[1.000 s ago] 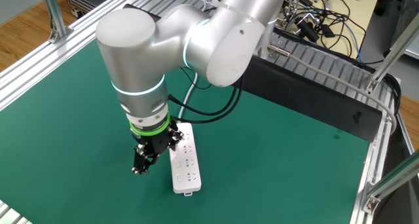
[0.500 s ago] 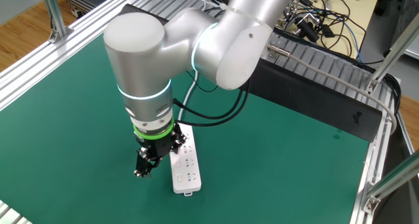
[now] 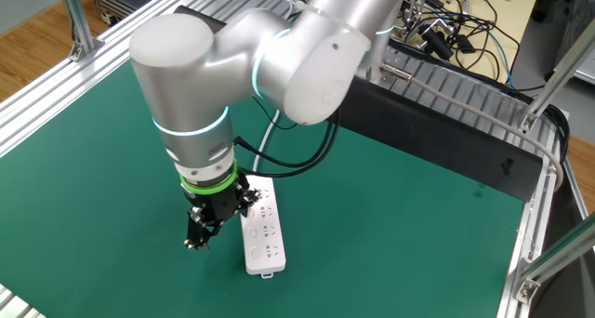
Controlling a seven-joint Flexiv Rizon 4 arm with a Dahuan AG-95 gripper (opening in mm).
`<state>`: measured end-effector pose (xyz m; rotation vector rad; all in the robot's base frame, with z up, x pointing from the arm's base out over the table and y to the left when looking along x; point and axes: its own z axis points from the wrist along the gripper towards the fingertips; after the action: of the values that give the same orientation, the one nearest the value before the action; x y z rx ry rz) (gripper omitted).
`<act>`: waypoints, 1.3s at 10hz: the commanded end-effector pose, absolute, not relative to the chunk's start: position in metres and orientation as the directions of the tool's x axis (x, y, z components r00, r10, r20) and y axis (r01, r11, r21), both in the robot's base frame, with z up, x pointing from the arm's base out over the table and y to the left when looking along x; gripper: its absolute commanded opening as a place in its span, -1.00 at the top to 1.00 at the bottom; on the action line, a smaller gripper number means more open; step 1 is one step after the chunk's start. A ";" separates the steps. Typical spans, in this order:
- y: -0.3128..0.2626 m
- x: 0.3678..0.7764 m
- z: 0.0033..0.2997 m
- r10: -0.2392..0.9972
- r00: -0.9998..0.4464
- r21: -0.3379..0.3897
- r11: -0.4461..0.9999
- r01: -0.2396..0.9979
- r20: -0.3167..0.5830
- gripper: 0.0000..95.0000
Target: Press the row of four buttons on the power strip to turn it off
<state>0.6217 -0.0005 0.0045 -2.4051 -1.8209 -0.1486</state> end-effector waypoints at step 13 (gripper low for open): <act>0.006 0.618 0.004 0.951 0.272 -0.048 -0.267 0.962 0.148 -1.00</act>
<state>0.6174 0.0072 0.0040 -2.4007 -1.8151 -0.1320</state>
